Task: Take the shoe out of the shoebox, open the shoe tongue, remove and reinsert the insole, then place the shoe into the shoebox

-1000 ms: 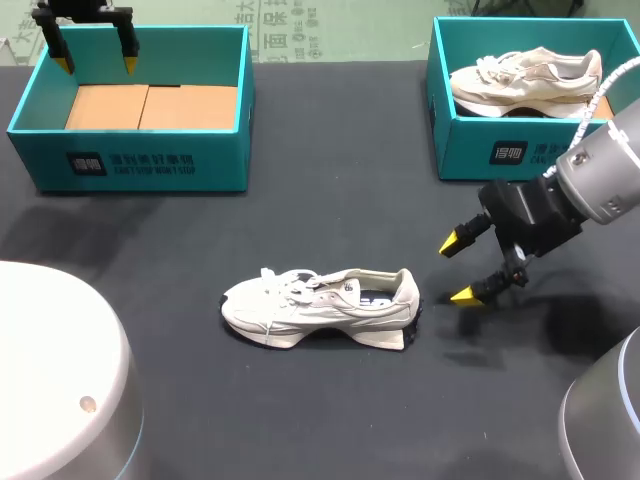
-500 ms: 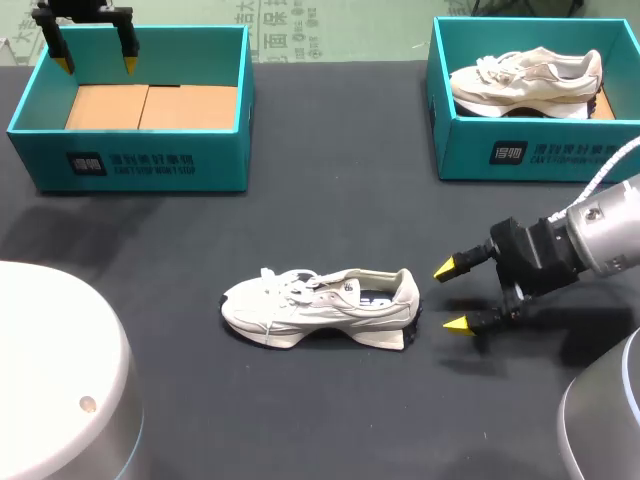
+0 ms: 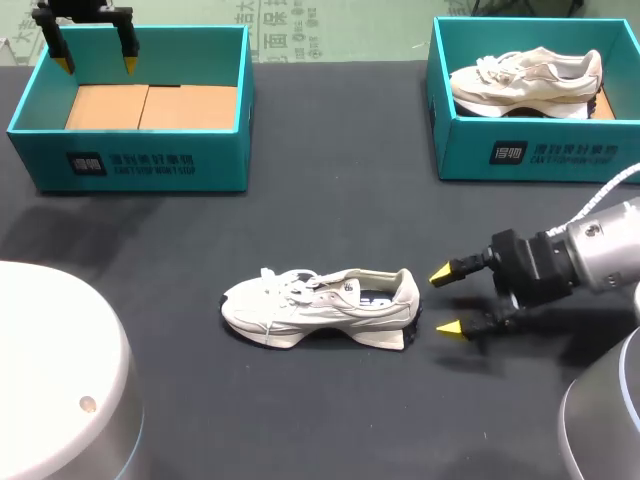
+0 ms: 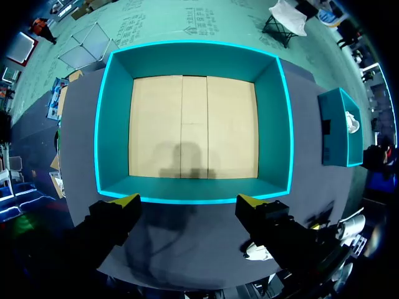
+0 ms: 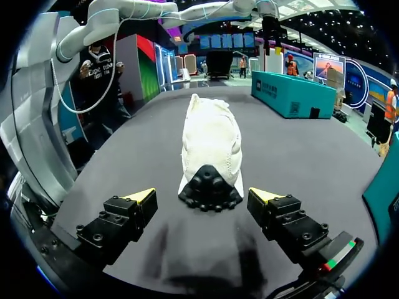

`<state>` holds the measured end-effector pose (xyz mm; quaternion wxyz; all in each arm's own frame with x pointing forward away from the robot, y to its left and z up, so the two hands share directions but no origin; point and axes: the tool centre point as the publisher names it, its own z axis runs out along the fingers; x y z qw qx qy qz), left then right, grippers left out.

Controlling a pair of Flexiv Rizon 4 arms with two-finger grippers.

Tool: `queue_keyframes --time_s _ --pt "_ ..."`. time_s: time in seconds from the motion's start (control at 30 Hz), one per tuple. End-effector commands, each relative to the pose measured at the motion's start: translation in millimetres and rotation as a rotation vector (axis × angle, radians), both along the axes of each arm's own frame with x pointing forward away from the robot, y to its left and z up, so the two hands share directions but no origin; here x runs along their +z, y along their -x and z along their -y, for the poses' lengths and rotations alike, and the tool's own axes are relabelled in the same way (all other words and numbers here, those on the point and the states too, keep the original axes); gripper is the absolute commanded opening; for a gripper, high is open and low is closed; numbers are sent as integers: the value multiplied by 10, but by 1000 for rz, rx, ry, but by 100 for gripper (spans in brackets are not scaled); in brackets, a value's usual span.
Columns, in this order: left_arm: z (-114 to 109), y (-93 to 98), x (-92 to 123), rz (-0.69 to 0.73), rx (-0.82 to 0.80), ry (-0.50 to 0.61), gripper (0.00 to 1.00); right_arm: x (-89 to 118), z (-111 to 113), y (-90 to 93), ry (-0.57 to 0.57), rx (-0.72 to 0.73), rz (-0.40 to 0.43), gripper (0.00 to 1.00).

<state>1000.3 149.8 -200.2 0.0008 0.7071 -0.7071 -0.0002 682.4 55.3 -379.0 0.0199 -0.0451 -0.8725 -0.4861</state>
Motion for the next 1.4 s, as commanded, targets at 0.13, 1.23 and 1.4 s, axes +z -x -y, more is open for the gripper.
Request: queue_keyframes --time_s 0.13,1.23,1.4 --pt "-1 0 2 0 0 -1 100 -131 -208 -4 -30 -71 12 100" --pt "-1 0 2 0 0 -1 100 -304 -510 -65 -135 -168 16 100" --pt "-1 0 2 0 0 -1 100 -296 -487 -71 -134 -182 20 100"
